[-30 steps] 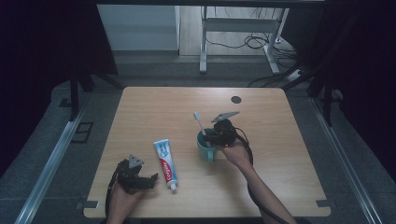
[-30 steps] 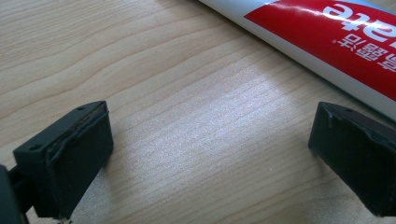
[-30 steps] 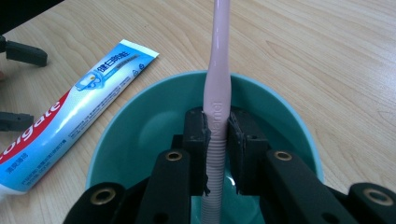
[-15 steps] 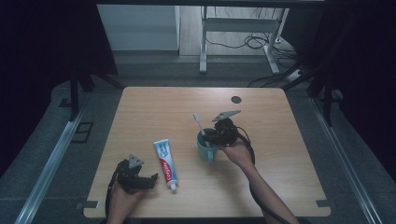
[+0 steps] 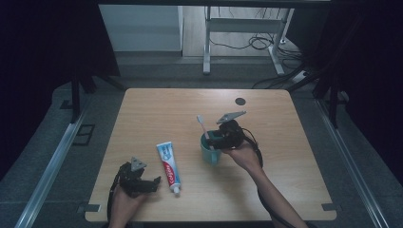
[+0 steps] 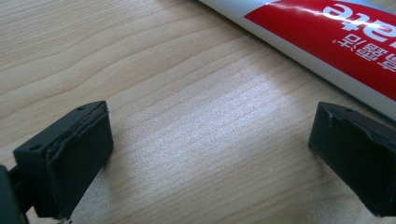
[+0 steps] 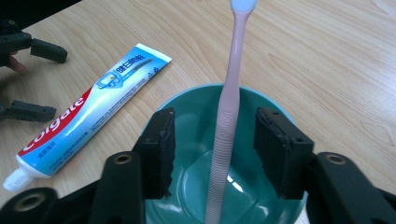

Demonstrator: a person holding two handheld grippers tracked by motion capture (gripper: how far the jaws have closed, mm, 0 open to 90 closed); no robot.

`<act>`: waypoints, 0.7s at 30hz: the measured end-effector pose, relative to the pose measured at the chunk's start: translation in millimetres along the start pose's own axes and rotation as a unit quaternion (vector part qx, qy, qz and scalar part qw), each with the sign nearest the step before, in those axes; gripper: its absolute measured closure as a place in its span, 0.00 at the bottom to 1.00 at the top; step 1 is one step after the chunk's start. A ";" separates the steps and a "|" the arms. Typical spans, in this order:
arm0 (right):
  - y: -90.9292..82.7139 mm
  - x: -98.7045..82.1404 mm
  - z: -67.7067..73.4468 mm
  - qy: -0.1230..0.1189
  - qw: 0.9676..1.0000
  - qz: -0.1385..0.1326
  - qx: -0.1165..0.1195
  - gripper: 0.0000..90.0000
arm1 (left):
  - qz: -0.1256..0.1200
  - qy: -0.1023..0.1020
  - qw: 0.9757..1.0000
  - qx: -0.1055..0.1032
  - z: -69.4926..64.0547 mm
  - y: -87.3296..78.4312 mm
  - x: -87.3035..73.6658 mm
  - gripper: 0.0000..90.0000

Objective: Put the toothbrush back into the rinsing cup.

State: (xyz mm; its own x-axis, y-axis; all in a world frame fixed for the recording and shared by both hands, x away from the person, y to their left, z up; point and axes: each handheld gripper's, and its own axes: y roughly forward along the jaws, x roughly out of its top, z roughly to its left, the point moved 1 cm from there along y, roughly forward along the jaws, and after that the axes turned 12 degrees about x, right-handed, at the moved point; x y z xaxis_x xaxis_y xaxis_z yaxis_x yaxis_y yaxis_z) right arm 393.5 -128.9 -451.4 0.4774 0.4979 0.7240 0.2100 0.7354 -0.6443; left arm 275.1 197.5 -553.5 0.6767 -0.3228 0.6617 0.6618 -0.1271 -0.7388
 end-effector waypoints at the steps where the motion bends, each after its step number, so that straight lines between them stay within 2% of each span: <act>1: -1.2 0.2 0.3 -0.001 1.000 0.000 0.001 0.49 | 0.000 0.000 1.000 0.000 0.0 0.0 0.0 0.00; 5: -6.5 1.5 2.2 -0.001 1.000 -0.006 0.003 0.43 | 0.000 0.000 1.000 0.000 0.0 0.0 0.0 0.00; 13: -18.3 2.8 7.7 -0.004 1.000 -0.019 -0.008 0.34 | 0.000 0.000 1.000 0.000 0.0 0.0 0.0 0.00; 16: -21.5 1.5 8.9 -0.005 1.000 -0.017 -0.013 0.31 | 0.000 0.000 1.000 0.000 0.1 0.0 0.0 0.00; 21: -26.9 -3.4 9.7 -0.007 1.000 -0.016 -0.009 0.25 | 0.000 0.001 1.000 0.000 0.2 0.0 0.1 0.00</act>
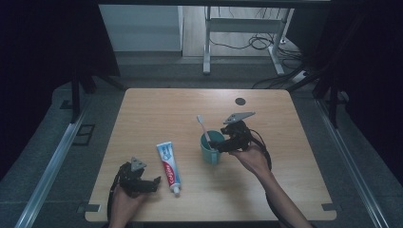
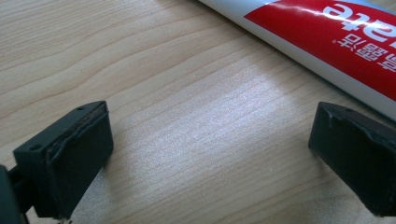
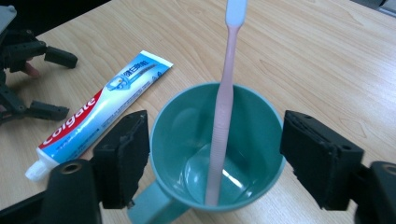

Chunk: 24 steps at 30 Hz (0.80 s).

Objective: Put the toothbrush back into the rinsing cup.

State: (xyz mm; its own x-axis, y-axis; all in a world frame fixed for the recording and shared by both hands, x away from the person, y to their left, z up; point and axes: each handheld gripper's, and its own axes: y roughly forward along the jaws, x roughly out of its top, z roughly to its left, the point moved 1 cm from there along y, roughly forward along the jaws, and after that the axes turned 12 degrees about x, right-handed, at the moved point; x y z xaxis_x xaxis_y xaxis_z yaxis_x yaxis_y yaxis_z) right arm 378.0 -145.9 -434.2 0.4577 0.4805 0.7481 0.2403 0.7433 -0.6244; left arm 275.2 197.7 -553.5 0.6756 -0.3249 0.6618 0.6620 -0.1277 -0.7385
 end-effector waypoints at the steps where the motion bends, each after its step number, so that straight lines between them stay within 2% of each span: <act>1: -0.8 -0.9 0.1 0.000 1.000 0.000 -0.001 0.23 | 0.000 0.000 1.000 0.000 0.0 0.0 0.0 0.00; 16: -17.9 -23.2 -2.7 -0.014 1.000 0.007 -0.019 0.01 | 0.000 0.000 1.000 0.001 -0.1 0.0 0.0 0.00; 24: -23.5 -36.4 -5.0 -0.020 0.999 0.003 -0.027 0.00 | 0.001 -0.003 1.000 0.000 -0.4 -0.1 -0.1 0.00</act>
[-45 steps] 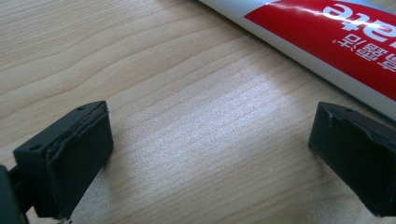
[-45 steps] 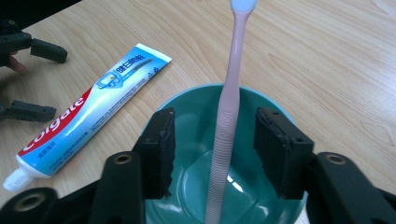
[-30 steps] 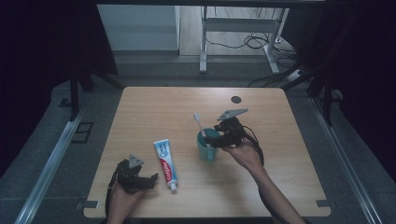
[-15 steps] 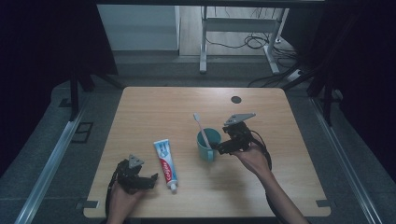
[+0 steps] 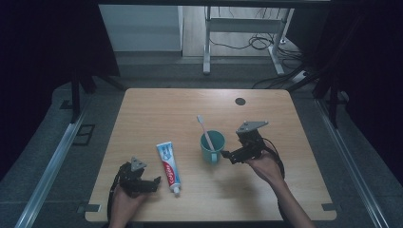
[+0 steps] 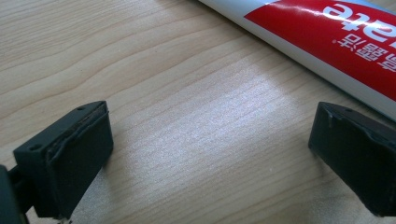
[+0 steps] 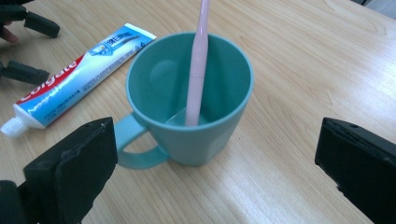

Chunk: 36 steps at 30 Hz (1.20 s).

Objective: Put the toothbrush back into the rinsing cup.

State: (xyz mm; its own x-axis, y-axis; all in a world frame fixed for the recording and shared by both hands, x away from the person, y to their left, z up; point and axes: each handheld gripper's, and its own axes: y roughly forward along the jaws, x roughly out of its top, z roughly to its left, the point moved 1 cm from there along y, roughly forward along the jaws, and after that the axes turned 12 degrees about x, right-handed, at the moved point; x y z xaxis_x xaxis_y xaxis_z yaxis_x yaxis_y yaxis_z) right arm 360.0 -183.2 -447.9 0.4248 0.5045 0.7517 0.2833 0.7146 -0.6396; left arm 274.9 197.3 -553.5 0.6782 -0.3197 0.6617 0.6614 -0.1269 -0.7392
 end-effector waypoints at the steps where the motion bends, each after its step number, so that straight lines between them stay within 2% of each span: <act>1: -0.5 -1.6 -0.1 -0.001 1.000 0.001 0.000 0.00 | 0.000 0.000 1.000 0.000 -0.1 0.0 0.0 0.00; 22: -15.7 -50.5 -7.4 0.011 0.999 0.007 -0.032 0.00 | 0.000 0.001 1.000 0.000 0.1 0.0 -0.1 0.00; 36: -25.0 -82.1 -7.3 0.024 0.999 0.006 -0.043 0.00 | 0.000 0.000 1.000 0.000 0.0 0.1 -0.1 0.00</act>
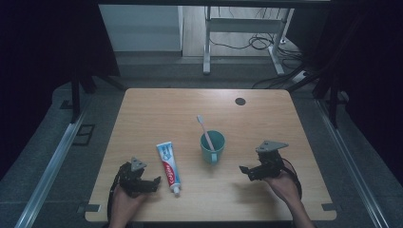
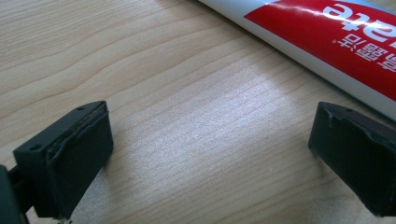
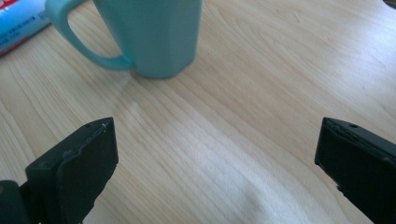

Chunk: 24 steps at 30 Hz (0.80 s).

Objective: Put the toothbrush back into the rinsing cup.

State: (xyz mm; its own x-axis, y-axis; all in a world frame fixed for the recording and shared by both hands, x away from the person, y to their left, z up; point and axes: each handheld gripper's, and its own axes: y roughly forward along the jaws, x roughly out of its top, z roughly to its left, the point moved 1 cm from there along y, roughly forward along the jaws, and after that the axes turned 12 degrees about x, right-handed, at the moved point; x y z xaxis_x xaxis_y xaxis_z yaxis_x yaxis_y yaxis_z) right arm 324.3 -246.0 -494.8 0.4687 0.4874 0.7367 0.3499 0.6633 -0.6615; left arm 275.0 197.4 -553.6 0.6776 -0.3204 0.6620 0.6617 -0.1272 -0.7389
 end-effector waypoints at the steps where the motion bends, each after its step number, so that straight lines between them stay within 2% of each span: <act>1: -0.4 -2.4 -0.4 0.001 1.000 0.001 -0.001 0.00 | 0.000 0.000 1.000 0.000 0.0 0.0 0.0 0.00; 24: 14.5 -54.5 -7.3 0.031 0.999 0.028 -0.008 0.00 | 0.000 0.000 1.000 0.000 0.1 0.0 0.0 0.00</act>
State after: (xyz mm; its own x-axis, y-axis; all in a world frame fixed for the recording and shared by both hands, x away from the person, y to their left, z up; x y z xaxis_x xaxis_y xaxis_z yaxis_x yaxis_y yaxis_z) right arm 309.7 -267.0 -545.6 0.5373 0.4870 0.6886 0.3350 0.6260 -0.7042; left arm 275.0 197.4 -553.6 0.6773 -0.3213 0.6618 0.6616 -0.1273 -0.7389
